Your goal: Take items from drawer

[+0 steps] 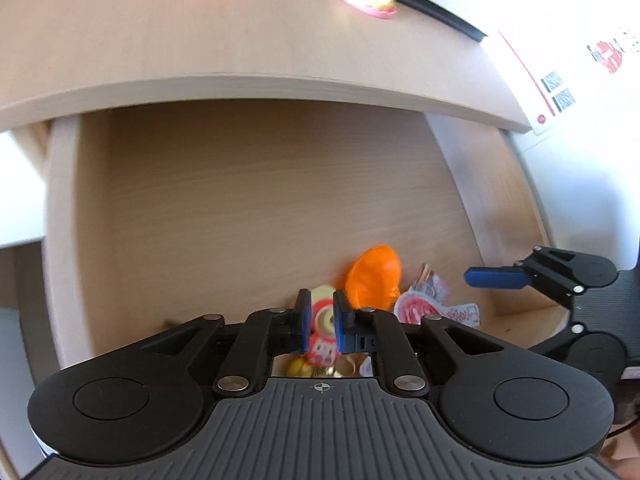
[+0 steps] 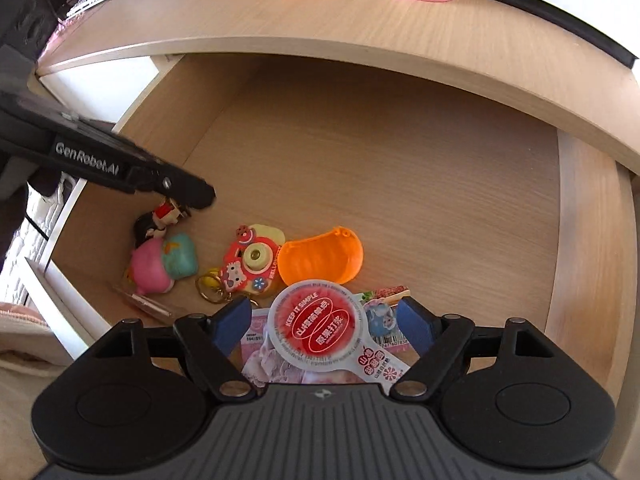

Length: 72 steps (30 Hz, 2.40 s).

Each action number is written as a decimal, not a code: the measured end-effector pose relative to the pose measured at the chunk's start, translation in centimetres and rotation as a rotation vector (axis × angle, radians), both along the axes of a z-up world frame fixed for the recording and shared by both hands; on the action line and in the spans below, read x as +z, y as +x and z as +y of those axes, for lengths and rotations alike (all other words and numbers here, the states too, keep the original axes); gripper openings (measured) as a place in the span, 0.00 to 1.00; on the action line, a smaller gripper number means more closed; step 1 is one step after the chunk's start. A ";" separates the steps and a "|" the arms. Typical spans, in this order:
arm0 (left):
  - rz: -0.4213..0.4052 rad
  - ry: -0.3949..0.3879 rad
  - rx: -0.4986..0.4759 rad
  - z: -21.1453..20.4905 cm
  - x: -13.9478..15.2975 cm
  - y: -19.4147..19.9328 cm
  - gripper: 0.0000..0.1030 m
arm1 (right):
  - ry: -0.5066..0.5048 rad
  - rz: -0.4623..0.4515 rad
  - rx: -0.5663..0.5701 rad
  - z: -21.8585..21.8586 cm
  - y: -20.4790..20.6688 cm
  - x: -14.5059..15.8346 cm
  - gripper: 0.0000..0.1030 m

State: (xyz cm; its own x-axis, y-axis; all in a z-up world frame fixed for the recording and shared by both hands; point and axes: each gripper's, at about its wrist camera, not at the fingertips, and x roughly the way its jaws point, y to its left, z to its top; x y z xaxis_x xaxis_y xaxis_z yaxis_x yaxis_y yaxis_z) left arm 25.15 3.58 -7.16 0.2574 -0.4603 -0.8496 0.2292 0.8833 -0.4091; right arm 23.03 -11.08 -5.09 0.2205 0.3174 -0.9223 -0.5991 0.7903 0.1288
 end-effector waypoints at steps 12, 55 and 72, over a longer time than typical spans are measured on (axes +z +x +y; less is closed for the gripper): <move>0.170 0.137 -0.066 -1.7 -1.6 -0.2 0.17 | -0.009 -0.023 -0.127 -4.0 -2.0 -0.2 0.78; 0.010 0.097 0.102 -7.4 -1.8 3.5 0.43 | 0.022 -0.116 -0.280 -5.7 -3.0 -2.8 0.78; -0.207 0.171 -0.387 -9.4 1.4 -0.2 0.44 | 0.046 -0.211 -0.247 -7.0 -5.1 0.4 0.78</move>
State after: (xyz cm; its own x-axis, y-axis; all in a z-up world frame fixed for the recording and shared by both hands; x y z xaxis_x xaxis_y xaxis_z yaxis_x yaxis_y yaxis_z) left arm 24.91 -5.87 -5.72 0.2668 -0.4136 -0.8705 0.6160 0.7679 -0.1760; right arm 17.95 -18.10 -4.72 0.4806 0.2712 -0.8340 -0.4075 0.9111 0.0614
